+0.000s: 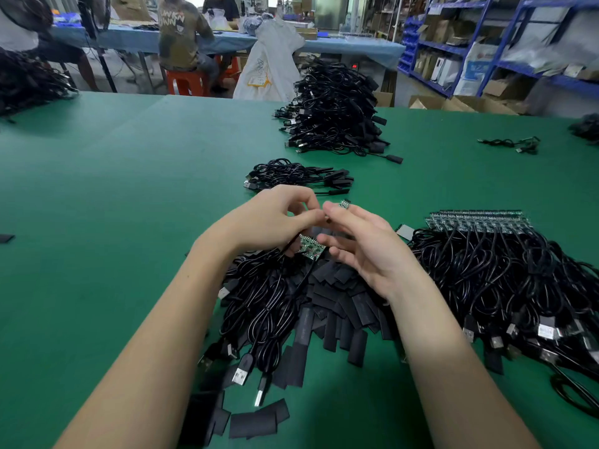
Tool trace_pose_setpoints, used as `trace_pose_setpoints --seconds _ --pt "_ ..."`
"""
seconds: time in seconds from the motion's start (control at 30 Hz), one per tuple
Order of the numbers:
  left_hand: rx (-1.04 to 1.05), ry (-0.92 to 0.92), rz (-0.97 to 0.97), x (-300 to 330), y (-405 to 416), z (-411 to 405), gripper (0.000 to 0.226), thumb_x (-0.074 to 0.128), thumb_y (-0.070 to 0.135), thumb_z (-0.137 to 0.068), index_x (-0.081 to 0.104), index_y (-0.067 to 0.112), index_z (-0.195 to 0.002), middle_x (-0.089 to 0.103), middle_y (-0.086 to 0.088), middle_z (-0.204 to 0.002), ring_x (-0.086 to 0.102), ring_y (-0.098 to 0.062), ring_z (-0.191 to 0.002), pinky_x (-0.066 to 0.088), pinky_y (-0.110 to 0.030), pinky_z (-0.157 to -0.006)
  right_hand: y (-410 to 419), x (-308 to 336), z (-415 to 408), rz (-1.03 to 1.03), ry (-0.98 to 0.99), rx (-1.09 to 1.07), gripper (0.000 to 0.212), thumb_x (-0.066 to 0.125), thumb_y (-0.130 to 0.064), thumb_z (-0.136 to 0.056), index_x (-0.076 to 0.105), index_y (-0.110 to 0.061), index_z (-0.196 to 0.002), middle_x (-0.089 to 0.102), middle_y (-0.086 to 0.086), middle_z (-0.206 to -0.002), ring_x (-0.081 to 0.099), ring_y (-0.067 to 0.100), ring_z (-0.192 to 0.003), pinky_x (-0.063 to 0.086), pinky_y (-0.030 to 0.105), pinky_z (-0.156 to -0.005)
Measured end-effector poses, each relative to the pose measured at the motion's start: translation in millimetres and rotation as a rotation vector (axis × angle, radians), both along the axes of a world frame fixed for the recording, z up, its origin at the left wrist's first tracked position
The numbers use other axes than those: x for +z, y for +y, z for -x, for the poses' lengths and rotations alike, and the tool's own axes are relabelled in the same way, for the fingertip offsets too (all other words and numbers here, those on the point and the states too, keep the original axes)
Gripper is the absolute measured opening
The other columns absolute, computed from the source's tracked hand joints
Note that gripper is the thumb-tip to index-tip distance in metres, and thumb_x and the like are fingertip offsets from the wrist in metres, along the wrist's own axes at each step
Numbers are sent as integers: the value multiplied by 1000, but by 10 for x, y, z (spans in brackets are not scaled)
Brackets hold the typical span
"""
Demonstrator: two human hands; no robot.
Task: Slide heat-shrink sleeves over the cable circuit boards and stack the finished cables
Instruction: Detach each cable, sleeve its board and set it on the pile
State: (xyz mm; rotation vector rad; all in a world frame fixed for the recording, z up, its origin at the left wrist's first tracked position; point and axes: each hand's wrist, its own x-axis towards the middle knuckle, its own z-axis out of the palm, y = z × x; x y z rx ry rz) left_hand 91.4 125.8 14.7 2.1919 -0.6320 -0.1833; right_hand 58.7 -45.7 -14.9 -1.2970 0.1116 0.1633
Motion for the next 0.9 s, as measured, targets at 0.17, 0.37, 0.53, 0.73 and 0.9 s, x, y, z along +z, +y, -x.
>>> trace_pose_setpoints --seconds 0.17,0.37,0.53,0.73,0.9 --pt "-52 84 -53 20 128 -30 20 68 37 -95 66 17 -91 63 6 -73 52 -10 -65 46 -18 -61 13 -6 -9 -168 -35 -72 5 72 -6 -91 70 -5 -96 74 5 -82 73 13 -73 57 18 -64" --pt "-71 197 -253 9 366 -44 7 72 20 -93 70 20 -86 66 3 -82 53 -12 -71 45 -29 -77 -14 -14 -13 -282 -38 -156 1 71 -2 -91 71 -2 -89 74 5 -79 75 16 -76 58 18 -65" --pt "-10 165 -358 58 401 -42 10 65 21 -97 62 16 -89 61 6 -77 50 -13 -70 41 -27 -72 28 -52 -8 -166 -23 -107 5 72 -5 -91 70 -2 -95 76 6 -78 76 18 -77 59 20 -66" --pt "113 93 -480 139 467 -32 10 68 26 -90 66 25 -80 64 8 -79 53 -12 -66 44 -26 -65 42 -116 -21 -35 3 -101 8 74 -7 -90 71 -4 -96 76 6 -78 75 14 -72 59 20 -64" --pt "143 100 -580 146 451 -40 14 63 30 -96 62 31 -82 57 17 -78 54 -5 -62 41 -24 -61 87 -81 -2 1 -30 -80 8 73 -7 -91 70 -3 -97 76 6 -77 74 15 -71 59 20 -63"
